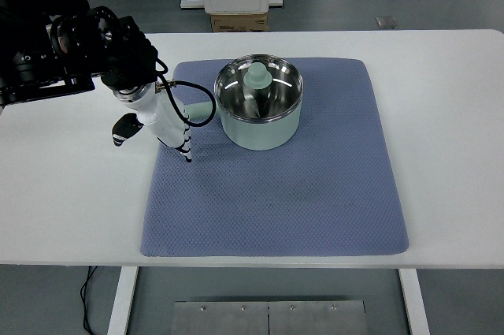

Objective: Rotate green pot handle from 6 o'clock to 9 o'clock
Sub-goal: 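Continue pushing the handle around until it points toward the left arm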

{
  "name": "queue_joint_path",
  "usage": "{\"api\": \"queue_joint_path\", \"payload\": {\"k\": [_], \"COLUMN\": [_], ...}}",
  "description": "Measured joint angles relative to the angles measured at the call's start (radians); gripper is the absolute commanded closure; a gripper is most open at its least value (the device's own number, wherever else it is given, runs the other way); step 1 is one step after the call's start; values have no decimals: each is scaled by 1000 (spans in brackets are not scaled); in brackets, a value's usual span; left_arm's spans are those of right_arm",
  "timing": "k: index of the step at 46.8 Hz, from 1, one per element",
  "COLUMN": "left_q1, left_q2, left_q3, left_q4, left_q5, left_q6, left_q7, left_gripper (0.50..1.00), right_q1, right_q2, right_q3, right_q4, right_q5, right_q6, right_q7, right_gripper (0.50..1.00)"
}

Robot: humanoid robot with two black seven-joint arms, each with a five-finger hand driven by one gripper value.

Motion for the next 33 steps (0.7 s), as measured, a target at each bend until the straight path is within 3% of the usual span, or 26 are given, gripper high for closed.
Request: {"api": "queue_joint_path", "payload": {"k": [33], "left_q1": [4], "left_q2": [-9], "left_q3": [43], "left_q4": [52], "left_q5": [5], "left_q6": [-5], "left_q7": [0], "left_gripper": [500], "right_q1": [0], "right_q2": [0], "right_q3": [0], "right_q4": [0], "right_q5": [0], "right_q6": [0], "right_q7": [0], "right_gripper": [500]}}
